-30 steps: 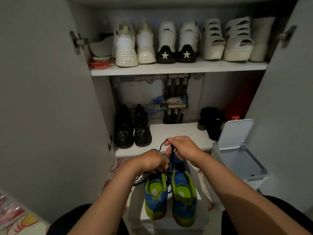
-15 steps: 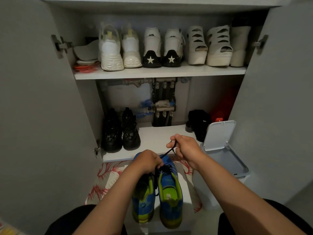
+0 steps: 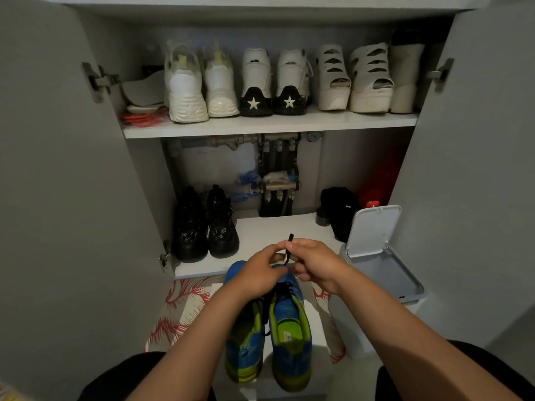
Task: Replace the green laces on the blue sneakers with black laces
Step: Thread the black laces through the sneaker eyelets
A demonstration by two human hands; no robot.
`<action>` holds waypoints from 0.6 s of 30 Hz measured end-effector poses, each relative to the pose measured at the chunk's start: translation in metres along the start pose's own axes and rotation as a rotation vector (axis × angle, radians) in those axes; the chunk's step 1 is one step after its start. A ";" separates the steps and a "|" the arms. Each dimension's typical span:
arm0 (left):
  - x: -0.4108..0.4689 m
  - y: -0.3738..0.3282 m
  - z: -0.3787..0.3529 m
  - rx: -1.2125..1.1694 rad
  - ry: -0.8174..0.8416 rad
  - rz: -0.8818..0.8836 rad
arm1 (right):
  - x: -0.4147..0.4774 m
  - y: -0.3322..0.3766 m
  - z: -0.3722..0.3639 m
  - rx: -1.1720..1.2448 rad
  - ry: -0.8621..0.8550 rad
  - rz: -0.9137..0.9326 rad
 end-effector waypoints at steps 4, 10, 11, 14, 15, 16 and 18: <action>0.001 -0.001 -0.007 -0.098 0.014 0.015 | 0.000 0.001 -0.001 0.062 0.013 -0.010; 0.000 0.014 0.025 0.208 -0.116 0.117 | 0.004 -0.008 0.014 0.229 -0.041 -0.057; 0.000 0.017 0.033 0.307 -0.141 0.130 | 0.005 -0.008 0.018 0.244 -0.056 -0.057; -0.002 0.031 0.052 0.522 -0.179 0.236 | 0.006 -0.010 0.025 0.246 -0.088 -0.055; -0.003 0.036 0.055 0.574 -0.178 0.280 | 0.005 -0.012 0.025 0.241 -0.086 -0.058; -0.005 0.040 0.058 0.613 -0.171 0.321 | 0.004 -0.013 0.023 0.227 -0.076 -0.062; -0.008 0.043 0.057 0.674 -0.129 0.369 | 0.002 -0.014 0.018 0.176 -0.045 -0.065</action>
Point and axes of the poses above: each hand's wrist, its own x-axis towards the middle knuckle, its own z-axis out of the back of the hand, y = z × x, the point moved 9 cm from there along x, towards the middle knuckle, and after that the axes turned 4 degrees about -x, right-handed, at the moved point
